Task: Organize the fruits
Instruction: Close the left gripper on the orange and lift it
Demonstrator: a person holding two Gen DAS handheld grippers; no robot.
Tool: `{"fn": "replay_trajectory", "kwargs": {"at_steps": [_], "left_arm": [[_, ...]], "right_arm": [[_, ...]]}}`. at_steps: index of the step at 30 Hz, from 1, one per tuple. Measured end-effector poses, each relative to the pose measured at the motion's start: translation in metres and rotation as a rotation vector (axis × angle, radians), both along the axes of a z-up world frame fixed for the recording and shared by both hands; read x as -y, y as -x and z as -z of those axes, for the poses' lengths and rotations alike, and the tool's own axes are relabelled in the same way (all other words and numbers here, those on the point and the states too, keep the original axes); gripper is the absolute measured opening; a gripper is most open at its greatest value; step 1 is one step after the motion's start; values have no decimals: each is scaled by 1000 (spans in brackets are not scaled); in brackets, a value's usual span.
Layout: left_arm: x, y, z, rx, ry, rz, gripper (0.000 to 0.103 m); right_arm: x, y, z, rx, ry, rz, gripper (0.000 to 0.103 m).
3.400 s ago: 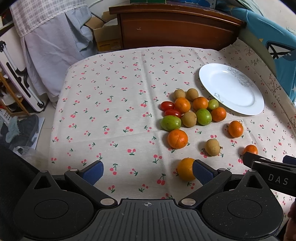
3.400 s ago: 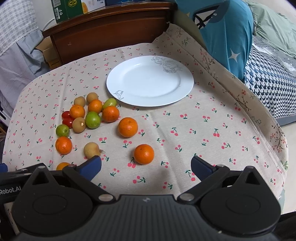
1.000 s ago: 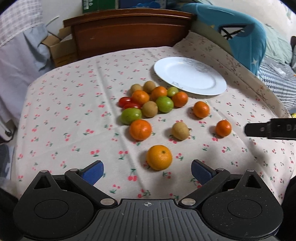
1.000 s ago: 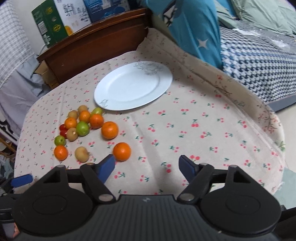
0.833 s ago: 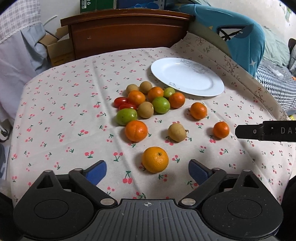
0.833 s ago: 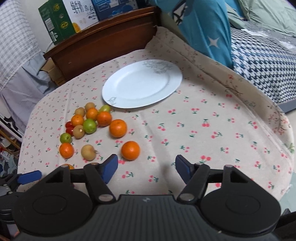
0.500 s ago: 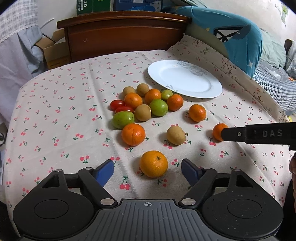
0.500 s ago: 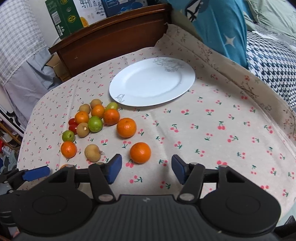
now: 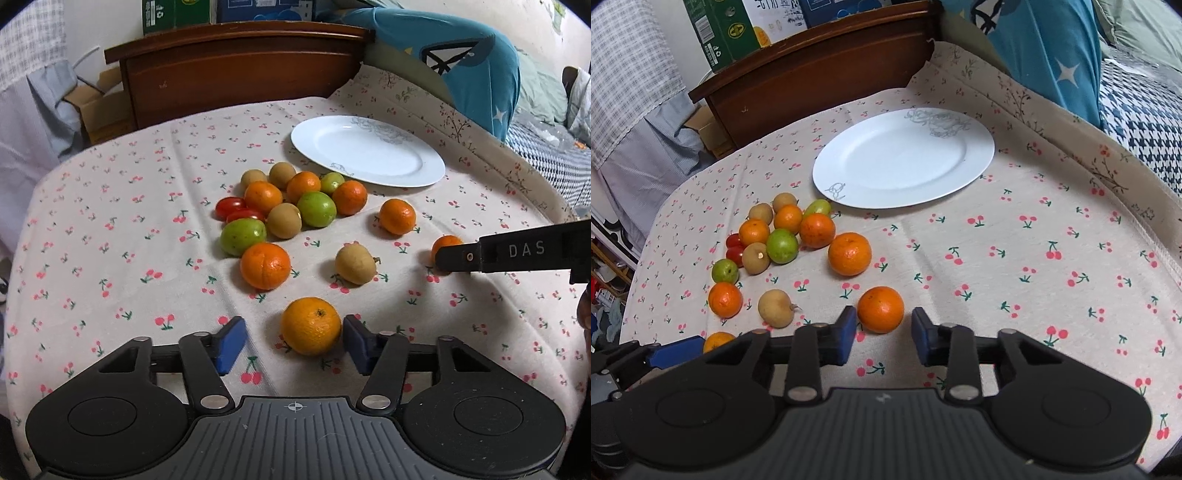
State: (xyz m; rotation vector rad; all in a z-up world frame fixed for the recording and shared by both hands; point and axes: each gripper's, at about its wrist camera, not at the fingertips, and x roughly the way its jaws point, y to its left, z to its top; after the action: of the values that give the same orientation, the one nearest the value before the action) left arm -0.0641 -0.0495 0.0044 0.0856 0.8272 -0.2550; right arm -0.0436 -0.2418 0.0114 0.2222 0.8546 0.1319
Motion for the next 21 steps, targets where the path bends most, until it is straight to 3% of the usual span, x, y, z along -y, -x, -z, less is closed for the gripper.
{"fn": "replay_trajectory", "kwargs": {"at_steps": [8, 21], "left_arm": [[-7, -1, -2, 11, 21, -28, 32], [-13, -3, -10, 24, 55, -50, 31]], "right_arm": [[-3, 1, -1, 14, 17, -13, 27], [-13, 3, -6, 34, 7, -80, 27]]}}
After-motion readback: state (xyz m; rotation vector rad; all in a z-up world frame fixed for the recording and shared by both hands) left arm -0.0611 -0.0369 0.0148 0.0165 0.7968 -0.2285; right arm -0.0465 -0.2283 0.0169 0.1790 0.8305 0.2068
